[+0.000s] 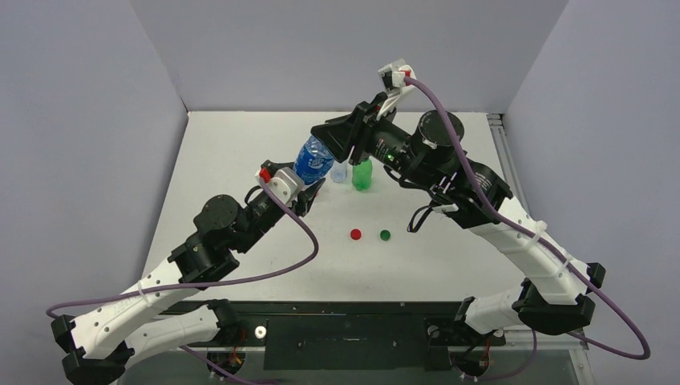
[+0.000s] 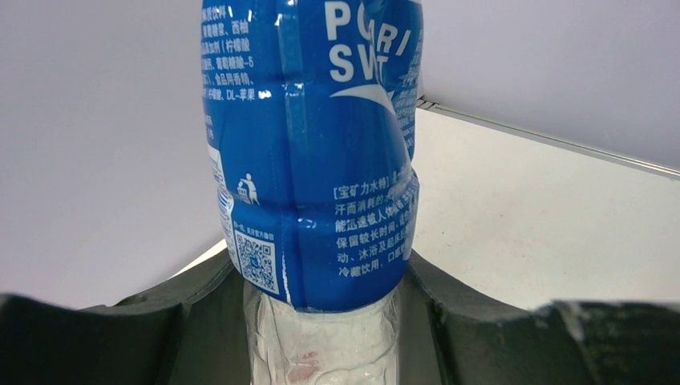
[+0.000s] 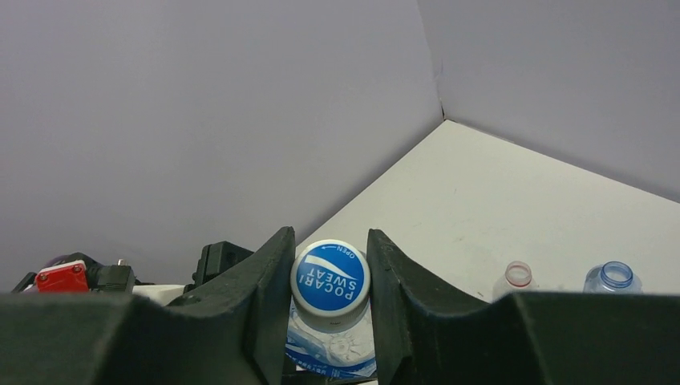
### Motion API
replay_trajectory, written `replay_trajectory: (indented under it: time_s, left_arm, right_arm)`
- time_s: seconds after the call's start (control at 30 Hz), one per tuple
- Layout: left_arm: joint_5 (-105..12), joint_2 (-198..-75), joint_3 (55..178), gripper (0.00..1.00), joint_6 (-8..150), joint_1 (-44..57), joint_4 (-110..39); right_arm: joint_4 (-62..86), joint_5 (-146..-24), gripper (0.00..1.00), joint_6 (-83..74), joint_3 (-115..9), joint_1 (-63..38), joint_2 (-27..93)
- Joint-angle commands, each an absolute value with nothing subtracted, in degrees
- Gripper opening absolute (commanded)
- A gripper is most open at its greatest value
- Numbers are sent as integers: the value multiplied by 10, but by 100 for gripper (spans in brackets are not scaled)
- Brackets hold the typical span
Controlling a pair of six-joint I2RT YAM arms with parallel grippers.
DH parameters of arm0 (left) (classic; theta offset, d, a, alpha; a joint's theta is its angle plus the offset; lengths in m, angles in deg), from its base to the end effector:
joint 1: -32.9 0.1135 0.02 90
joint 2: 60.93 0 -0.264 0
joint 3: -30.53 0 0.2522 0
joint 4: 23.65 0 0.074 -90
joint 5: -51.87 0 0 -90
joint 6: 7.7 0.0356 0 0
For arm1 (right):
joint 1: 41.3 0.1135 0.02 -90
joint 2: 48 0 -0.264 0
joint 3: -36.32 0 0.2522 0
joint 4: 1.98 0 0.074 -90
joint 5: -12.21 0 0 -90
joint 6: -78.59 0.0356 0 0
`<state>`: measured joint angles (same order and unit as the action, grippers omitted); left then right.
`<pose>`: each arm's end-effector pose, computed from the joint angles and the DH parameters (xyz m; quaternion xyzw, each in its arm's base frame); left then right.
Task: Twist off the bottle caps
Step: Unscrew the bottle cap from the plastic bottle.
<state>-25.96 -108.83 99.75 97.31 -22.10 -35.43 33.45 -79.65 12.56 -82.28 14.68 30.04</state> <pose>0.1124 -0.1474 0.4191 0.3021 0.5725 -0.1952 0.7368 0.1479 0.2211 0.5456 -0.1975 0.6452 0.4825 0.5585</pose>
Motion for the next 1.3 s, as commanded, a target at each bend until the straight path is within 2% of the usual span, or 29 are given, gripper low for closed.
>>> replay_trajectory:
  time_s: [0.0, 0.07, 0.1, 0.13, 0.17, 0.2, 0.23, 0.43, 0.5, 0.57, 0.63, 0.67, 0.73, 0.83, 0.9, 1.0, 1.17, 1.27]
  left_arm:
    - [-268, -1084, 1027, 30, 958, -218, -333]
    - [-271, -1084, 1026, 32, 959, -218, -336]
    - [-277, -1083, 1026, 40, 958, -219, -337]
    - [-281, -1084, 1027, 49, 956, -218, -339]
    - [-289, -1084, 1030, 79, 949, -218, -342]
    - [-294, -1085, 1034, 97, 935, -219, -343]
    - [-297, -1085, 1041, 100, 929, -219, -344]
    - [-312, -1098, 1083, 97, 908, -218, -339]
    - [-316, -1107, 1089, 99, 914, -218, -334]
    - [-325, -1115, 1094, 90, 926, -218, -331]
    - [-333, -1121, 1097, 78, 931, -218, -338]
    - [-339, -1122, 1098, 69, 933, -218, -344]
    - [-341, -1121, 1096, 59, 932, -218, -355]
    - [-353, -1118, 1099, 53, 924, -213, -371]
    - [-372, -1117, 1105, 43, 917, -207, -391]
    - [-412, -1117, 1121, 33, 891, -195, -410]
    - [-524, -1123, 1153, 15, 831, -171, -445]
    - [-584, -1127, 1177, 8, 788, -159, -461]
  right_arm:
    - [309, -798, 26, 125, -827, 151, 294]
    - [307, -795, 17, 122, -827, 151, 294]
    - [305, -794, 9, 121, -827, 151, 294]
    - [305, -794, 6, 118, -826, 152, 294]
    - [305, -794, 0, 117, -825, 152, 295]
    - [306, -793, 0, 111, -825, 153, 295]
    - [312, -791, 0, 105, -825, 154, 297]
    - [353, -731, 0, 59, -844, 170, 309]
    - [351, -733, 0, 61, -846, 175, 311]
    - [348, -735, 0, 65, -848, 178, 314]
    - [344, -734, 0, 70, -848, 181, 316]
    - [339, -735, 0, 71, -847, 182, 315]
    - [334, -736, 0, 71, -845, 185, 312]
    - [325, -743, 0, 67, -839, 190, 306]
    - [320, -751, 0, 61, -837, 192, 302]
    - [309, -770, 0, 52, -829, 192, 293]
    - [283, -879, 0, 28, -799, 190, 270]
    - [262, -970, 0, 26, -782, 178, 253]
